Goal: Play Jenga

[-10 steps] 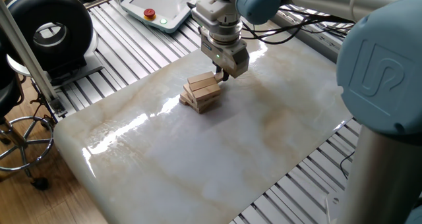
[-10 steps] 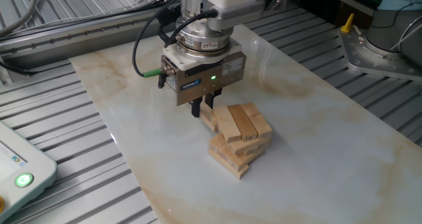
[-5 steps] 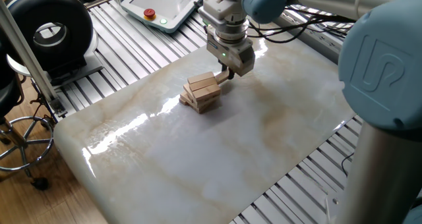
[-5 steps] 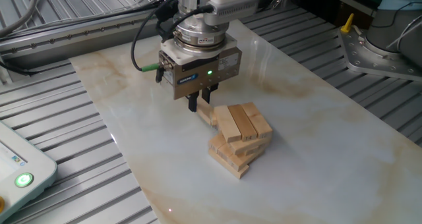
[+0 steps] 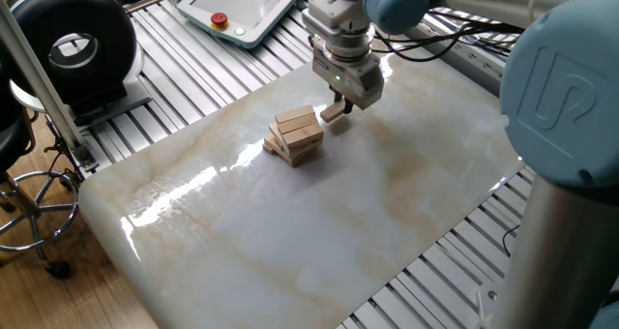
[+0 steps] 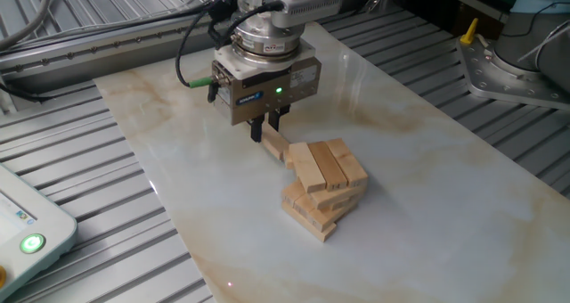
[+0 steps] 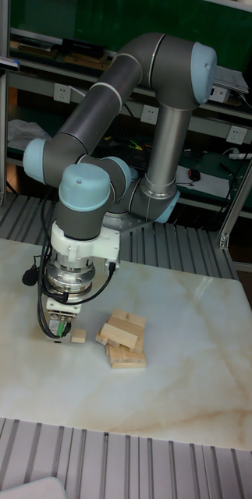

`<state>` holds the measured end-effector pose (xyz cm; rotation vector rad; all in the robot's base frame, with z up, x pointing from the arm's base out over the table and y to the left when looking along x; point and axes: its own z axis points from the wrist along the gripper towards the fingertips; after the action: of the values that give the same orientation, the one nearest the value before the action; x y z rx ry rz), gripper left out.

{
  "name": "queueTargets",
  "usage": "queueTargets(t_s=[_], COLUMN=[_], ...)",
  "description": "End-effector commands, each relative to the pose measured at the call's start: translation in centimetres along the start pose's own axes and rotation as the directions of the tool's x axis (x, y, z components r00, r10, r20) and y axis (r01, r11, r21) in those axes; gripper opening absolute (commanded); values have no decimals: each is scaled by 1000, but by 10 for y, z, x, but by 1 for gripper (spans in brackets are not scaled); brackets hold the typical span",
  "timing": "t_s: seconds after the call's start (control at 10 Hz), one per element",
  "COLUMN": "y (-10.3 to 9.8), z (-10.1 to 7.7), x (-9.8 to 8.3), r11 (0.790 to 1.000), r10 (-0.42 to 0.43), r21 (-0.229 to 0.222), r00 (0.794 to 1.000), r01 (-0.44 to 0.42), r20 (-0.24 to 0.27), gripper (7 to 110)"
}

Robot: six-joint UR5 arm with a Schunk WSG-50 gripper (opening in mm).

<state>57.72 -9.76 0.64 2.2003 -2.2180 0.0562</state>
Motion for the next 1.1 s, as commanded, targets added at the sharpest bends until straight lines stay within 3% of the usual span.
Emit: queueTargets(t_s=[0.0,0.7,1.0], y=[3,6,0], z=[-4,-22,-18], x=[13,10,4], r11=[999,981,981], r10=[52,196,189], r21=[6,18,38], r00=[998,980,982], r01=[-52,-196,-189], r20=[-27,-43,-3], gripper=[7,7,7])
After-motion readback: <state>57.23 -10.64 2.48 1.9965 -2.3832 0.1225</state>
